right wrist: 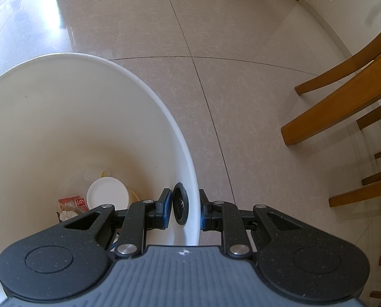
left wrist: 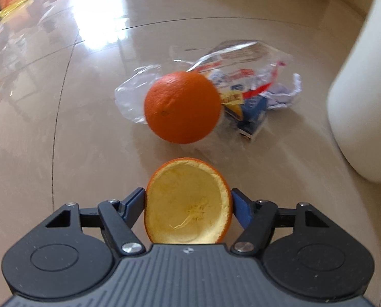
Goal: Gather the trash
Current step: 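Carry the orange half over the bin and open the left gripper, then move the left gripper to the hollow orange peel half and grasp it, then carry the orange peel over the bin and open the left gripper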
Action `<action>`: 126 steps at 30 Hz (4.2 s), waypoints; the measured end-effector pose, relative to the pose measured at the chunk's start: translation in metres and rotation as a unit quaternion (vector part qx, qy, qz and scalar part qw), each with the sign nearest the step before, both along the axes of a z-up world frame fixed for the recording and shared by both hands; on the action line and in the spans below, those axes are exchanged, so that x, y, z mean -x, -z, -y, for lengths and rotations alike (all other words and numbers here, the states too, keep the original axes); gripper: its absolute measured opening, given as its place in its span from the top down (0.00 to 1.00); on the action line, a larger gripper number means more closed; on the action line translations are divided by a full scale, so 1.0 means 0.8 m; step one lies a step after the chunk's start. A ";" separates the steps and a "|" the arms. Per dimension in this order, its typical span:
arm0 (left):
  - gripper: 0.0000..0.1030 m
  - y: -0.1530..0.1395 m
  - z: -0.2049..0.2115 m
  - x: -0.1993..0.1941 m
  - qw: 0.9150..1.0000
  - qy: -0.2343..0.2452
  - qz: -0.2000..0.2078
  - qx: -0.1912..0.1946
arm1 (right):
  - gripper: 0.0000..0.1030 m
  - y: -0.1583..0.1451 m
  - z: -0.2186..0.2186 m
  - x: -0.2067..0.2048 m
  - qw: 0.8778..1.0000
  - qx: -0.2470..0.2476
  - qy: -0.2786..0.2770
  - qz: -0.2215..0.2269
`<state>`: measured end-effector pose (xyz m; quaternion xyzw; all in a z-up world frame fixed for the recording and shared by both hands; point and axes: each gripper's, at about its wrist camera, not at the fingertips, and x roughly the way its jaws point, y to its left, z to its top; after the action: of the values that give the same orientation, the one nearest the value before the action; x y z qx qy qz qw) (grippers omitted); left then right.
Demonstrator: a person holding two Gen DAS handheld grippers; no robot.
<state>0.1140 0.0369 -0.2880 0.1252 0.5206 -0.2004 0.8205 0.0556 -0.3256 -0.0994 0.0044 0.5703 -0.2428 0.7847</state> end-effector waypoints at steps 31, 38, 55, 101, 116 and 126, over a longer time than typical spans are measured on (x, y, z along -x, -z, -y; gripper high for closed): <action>0.31 -0.344 0.251 0.040 0.940 0.308 0.054 0.137 | 0.76 0.000 -0.003 -0.001 1.000 0.005 -0.003 -0.002; 0.06 -0.324 0.265 0.051 0.938 0.314 0.073 0.126 | 0.77 0.000 -0.003 -0.001 1.000 0.003 -0.003 -0.002; 0.05 -0.329 0.191 -0.014 0.963 0.233 0.093 0.103 | 0.76 -0.002 -0.005 -0.004 1.000 0.004 -0.003 -0.003; 0.06 0.038 -0.048 -0.014 0.999 -0.035 0.010 -0.016 | 0.74 0.000 -0.017 -0.009 1.000 0.018 -0.004 -0.010; 0.24 0.046 -0.054 -0.032 0.998 -0.048 -0.030 -0.010 | 0.73 0.000 -0.018 -0.010 1.000 0.019 -0.005 -0.011; 0.33 0.037 -0.045 -0.031 0.998 -0.041 -0.047 -0.025 | 0.74 0.001 -0.018 -0.009 1.000 0.019 -0.004 -0.012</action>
<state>0.1389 0.0731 -0.3180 0.1146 0.5679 -0.1587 0.7994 0.0630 -0.3112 -0.1004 -0.0154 0.5752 -0.2502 0.7786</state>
